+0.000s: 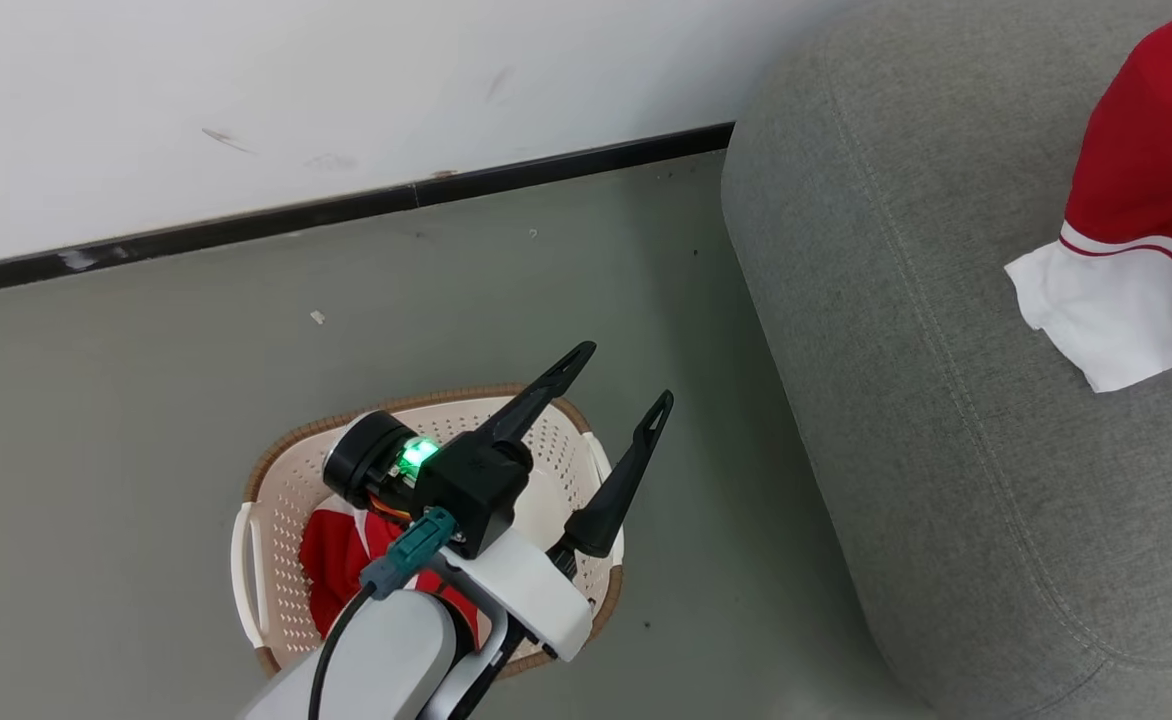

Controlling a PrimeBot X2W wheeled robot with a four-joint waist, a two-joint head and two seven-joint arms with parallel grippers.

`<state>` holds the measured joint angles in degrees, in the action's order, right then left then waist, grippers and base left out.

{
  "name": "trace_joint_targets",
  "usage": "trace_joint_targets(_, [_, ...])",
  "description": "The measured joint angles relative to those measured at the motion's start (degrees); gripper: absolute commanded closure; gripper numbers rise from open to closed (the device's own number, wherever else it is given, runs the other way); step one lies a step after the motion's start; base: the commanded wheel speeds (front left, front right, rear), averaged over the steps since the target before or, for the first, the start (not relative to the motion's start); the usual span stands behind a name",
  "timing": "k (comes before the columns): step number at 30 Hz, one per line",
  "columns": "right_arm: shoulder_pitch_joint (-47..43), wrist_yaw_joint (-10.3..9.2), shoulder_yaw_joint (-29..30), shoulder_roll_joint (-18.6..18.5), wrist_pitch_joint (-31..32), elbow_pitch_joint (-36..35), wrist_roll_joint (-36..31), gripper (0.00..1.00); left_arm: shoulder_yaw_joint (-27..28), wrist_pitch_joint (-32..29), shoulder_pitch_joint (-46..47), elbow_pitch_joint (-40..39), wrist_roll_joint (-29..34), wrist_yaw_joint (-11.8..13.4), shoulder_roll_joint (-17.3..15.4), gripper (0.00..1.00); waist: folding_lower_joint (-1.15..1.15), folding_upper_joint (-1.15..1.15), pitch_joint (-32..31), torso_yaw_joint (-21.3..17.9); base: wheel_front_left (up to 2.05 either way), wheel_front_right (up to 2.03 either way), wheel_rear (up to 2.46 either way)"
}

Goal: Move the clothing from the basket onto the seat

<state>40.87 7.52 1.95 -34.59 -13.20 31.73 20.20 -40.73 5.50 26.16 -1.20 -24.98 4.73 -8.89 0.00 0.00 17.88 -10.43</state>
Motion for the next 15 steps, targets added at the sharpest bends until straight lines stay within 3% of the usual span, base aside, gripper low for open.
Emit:
trace_joint_targets(6, [0.8, 0.0, 1.2, 0.8, -0.9, 2.7, -1.9, 1.0, -0.8, -1.4, 0.6, -1.4, 0.7, 0.0, -0.2, 0.0, 0.0, 0.0, 2.8, 0.4, 0.0, 0.0, 0.0])
trace_joint_targets(15, [-0.1, 0.0, 1.1, 8.1, -1.0, 7.8, -2.2, 1.0, -1.0, -2.0, 2.7, -2.5, 1.6, -0.1, -0.7, 0.0, 0.0, 0.0, 6.4, 0.8, 0.0, 0.0, 0.0])
